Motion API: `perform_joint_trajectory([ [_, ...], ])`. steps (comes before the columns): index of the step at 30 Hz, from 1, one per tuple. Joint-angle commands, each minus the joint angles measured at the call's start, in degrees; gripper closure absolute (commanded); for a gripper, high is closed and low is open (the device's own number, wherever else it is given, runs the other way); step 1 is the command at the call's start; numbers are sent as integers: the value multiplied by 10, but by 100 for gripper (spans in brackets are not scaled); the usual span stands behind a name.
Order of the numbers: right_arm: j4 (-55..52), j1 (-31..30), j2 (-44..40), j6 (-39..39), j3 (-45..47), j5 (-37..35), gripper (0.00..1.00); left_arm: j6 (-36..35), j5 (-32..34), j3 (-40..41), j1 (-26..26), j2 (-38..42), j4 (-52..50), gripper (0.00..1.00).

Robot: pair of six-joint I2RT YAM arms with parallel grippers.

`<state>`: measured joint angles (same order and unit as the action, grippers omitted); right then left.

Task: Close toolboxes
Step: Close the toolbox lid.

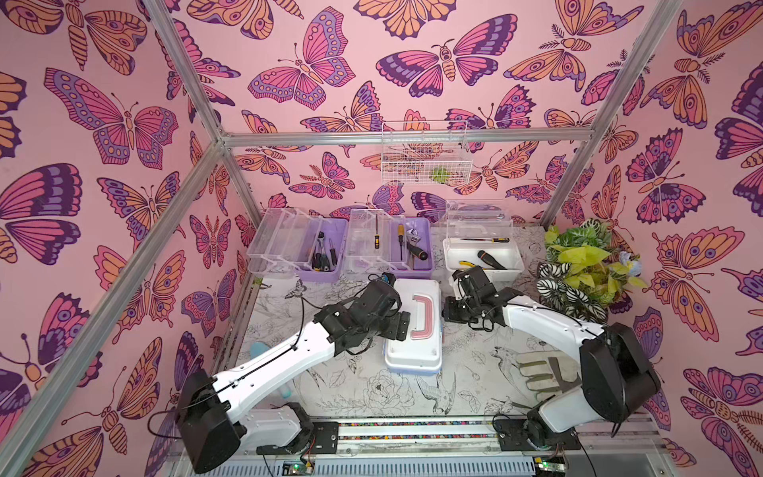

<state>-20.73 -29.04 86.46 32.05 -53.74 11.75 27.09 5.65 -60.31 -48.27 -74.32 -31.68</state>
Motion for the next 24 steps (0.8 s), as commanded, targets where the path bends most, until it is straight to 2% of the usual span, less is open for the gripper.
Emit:
perform_joint_trajectory([
  [1,-34,5,-20,-16,-6,9,87,-5,-15,-11,5,-27,28,1],
  [11,-108,37,-85,-38,6,-28,78,-13,-17,-34,5,-89,33,1],
  [18,-114,52,-121,-37,42,1,69,-9,-26,-49,8,-135,33,1],
  [24,-115,60,-137,-42,54,14,68,18,-82,12,59,-128,69,1],
])
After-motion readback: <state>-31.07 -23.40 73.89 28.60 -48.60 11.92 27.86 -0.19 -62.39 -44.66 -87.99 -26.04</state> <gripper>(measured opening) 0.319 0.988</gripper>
